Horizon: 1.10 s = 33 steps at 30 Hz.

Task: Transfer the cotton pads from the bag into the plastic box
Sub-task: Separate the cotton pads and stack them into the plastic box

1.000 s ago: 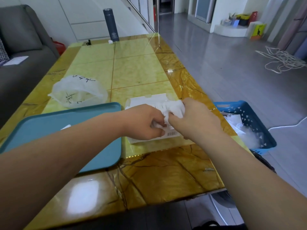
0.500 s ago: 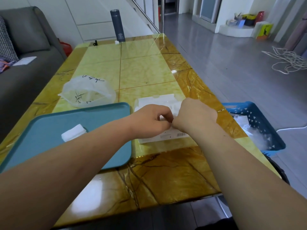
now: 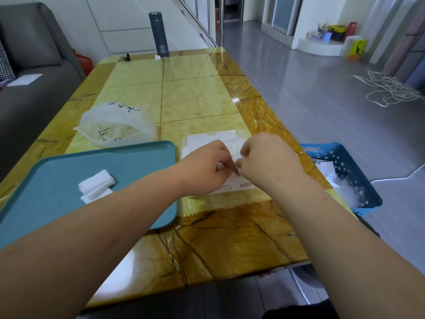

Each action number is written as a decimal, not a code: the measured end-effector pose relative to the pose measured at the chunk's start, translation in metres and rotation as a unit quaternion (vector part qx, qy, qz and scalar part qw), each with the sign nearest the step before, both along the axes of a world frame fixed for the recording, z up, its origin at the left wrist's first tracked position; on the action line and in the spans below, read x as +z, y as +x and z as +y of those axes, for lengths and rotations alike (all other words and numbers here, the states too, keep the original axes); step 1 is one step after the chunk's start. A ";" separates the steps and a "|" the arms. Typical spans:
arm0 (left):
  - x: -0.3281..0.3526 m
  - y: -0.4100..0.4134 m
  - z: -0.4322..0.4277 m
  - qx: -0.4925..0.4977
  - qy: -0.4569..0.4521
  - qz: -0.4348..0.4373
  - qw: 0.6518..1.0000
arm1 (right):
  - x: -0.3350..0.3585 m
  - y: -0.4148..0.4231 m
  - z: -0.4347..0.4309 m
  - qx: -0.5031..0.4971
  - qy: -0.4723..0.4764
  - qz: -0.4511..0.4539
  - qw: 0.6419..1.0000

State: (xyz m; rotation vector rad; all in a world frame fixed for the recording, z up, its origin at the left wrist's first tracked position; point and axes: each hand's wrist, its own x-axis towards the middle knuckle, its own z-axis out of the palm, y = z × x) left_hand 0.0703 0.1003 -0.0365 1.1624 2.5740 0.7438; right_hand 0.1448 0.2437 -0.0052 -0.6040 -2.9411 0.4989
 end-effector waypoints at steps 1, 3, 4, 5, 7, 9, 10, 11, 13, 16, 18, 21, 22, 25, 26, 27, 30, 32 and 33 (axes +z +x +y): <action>0.000 0.000 0.000 -0.001 0.000 0.001 1.000 | -0.001 -0.001 0.000 -0.010 -0.008 -0.008 1.000; 0.000 0.002 -0.001 -0.006 -0.003 0.005 1.000 | -0.005 -0.004 -0.001 -0.033 -0.008 -0.029 0.999; 0.001 0.004 -0.002 -0.009 -0.007 0.009 1.000 | -0.006 -0.006 -0.002 -0.046 -0.002 -0.039 0.998; 0.001 0.006 -0.003 -0.012 -0.009 0.014 1.000 | -0.006 -0.007 -0.004 -0.056 0.009 -0.049 0.997; 0.002 0.010 -0.010 -0.010 0.004 0.019 1.000 | -0.004 -0.008 -0.007 -0.066 0.035 -0.069 0.995; 0.003 0.013 -0.025 0.009 0.056 0.012 0.998 | 0.002 -0.008 -0.012 -0.060 0.051 -0.052 0.996; 0.003 0.014 -0.036 0.027 0.093 0.004 0.995 | 0.005 -0.008 -0.016 -0.050 0.050 -0.024 0.997; 0.003 0.015 -0.046 0.052 0.128 -0.001 0.990 | 0.007 -0.007 -0.021 -0.035 0.038 0.017 0.998; 0.003 0.014 -0.081 0.124 0.178 0.022 0.976 | 0.007 -0.010 -0.050 0.029 -0.021 0.111 0.993; 0.002 0.004 -0.136 0.253 0.170 0.075 0.949 | -0.005 -0.018 -0.106 0.148 -0.131 0.147 0.969; 0.000 -0.007 -0.181 0.351 0.120 0.088 0.925 | -0.017 -0.026 -0.146 0.199 -0.175 0.098 0.959; -0.011 -0.022 -0.232 0.433 0.053 0.046 0.898 | -0.037 -0.038 -0.187 0.235 -0.176 -0.004 0.956; -0.016 -0.025 -0.241 0.442 0.047 0.023 0.896 | -0.043 -0.042 -0.196 0.239 -0.173 -0.023 0.955; -0.030 -0.032 -0.251 0.439 0.060 -0.043 0.895 | -0.058 -0.052 -0.212 0.249 -0.154 -0.038 0.955; -0.033 -0.034 -0.253 0.433 0.064 -0.054 0.897 | -0.062 -0.055 -0.216 0.250 -0.147 -0.036 0.956; -0.035 -0.035 -0.253 0.426 0.063 -0.059 0.901 | -0.065 -0.058 -0.218 0.251 -0.142 -0.035 0.957; -0.034 -0.036 -0.248 0.390 0.037 -0.083 0.916 | -0.068 -0.065 -0.217 0.238 -0.156 -0.024 0.958; -0.030 -0.031 -0.244 0.369 0.033 -0.116 0.922 | -0.069 -0.068 -0.215 0.225 -0.154 -0.023 0.962; -0.029 -0.028 -0.242 0.364 0.038 -0.131 0.921 | -0.070 -0.069 -0.214 0.222 -0.155 -0.023 0.962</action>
